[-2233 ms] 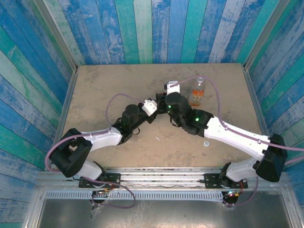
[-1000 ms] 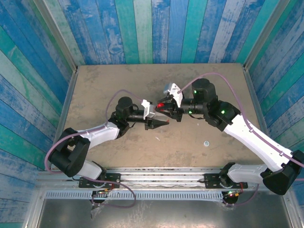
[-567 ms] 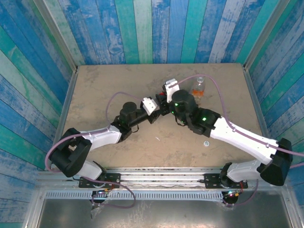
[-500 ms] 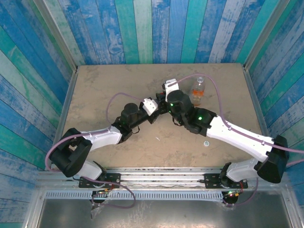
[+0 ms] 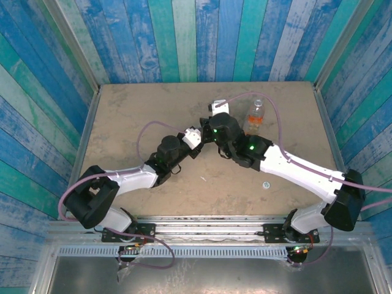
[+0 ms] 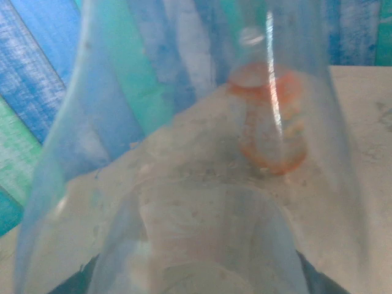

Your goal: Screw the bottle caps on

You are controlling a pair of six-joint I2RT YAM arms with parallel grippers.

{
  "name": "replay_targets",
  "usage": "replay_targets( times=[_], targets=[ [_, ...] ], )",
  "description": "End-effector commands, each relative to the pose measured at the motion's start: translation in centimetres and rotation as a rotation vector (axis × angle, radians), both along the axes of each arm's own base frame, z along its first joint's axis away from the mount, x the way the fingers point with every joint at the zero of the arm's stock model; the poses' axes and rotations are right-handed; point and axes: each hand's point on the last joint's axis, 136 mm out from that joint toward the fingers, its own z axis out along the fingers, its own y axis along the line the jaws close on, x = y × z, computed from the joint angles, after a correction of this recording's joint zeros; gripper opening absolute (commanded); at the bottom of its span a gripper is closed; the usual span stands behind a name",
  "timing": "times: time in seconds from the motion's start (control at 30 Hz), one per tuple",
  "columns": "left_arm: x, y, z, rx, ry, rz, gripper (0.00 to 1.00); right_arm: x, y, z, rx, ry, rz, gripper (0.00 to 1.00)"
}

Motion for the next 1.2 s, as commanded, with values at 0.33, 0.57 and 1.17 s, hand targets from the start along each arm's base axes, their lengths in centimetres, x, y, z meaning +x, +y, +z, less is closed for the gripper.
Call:
replay_targets(
  times=[0.33, 0.57, 1.17],
  targets=[
    [-10.0, -3.9, 3.8, -0.176, 0.142, -0.809, 0.44, -7.2, 0.3, 7.9, 0.018, -0.232, 0.768, 0.57],
    [-11.0, -4.0, 5.1, -0.181, 0.126, -0.891, 0.46, -9.8, 0.7, 6.6, -0.017, -0.169, 0.953, 0.57],
    [-11.4, -3.9, 5.5, -0.181, 0.119, -0.913, 0.44, -9.3, 0.8, 5.5, -0.033, -0.14, 0.959, 0.37]
  ],
)
